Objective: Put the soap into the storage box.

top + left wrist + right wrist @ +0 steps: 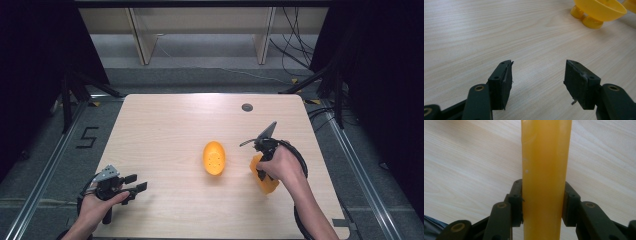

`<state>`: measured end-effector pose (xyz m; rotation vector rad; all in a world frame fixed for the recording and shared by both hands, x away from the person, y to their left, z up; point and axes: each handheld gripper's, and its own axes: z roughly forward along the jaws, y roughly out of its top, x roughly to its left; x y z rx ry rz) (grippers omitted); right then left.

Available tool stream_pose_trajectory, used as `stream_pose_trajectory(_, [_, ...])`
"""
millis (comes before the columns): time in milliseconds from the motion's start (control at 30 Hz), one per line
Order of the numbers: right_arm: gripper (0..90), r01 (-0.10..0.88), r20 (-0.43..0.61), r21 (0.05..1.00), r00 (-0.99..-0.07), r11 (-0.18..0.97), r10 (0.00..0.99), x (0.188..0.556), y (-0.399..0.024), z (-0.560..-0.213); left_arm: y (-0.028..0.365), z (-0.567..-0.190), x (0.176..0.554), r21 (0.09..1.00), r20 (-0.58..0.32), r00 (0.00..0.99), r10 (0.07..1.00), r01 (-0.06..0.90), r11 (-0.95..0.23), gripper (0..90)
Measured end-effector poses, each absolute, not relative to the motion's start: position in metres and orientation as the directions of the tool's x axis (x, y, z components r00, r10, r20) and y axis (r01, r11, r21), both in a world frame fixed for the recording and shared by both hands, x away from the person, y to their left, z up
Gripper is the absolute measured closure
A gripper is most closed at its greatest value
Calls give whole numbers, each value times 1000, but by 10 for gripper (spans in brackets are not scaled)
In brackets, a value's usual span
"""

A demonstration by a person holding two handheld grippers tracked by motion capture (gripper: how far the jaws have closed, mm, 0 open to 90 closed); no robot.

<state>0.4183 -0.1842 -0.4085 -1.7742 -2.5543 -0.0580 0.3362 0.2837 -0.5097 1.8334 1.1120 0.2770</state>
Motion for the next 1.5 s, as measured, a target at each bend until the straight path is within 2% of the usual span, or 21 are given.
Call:
stream_pose_trajectory(100, [616,939,45,13,-345,345,937,420,-179,-404,284,-510,336,807,-256,559,788,573,-144,388])
stream_pose_trajectory(133, [616,924,44,29,-381,380,923,421,-180,-405,284,-509,336,808,-253,565,786,570,-150,388])
stream_pose_trajectory(167, [616,933,53,8,-359,359,932,421,-178,-402,284,-509,336,810,-249,567,785,567,-153,388])
stream_pose_trajectory(233, [616,939,45,29,-343,342,938,421,-174,-402,285,-509,336,809,-251,571,782,567,-155,389])
stream_pose_trajectory(1000, [616,945,64,29,-327,325,943,428,-159,-392,285,-509,335,809,-258,562,786,571,-142,388])
stream_pose_trajectory(1067, [616,934,58,61,-357,353,932,429,-159,-392,285,-509,335,809,-258,560,787,570,-141,388])
stream_pose_trajectory(1167, [616,951,82,76,-305,299,949,428,-157,-389,285,-508,335,808,-250,559,791,571,-148,388])
stream_pose_trajectory(1500, [616,953,102,167,-270,251,957,425,-156,-383,285,-508,335,809,-251,557,791,570,-145,388])
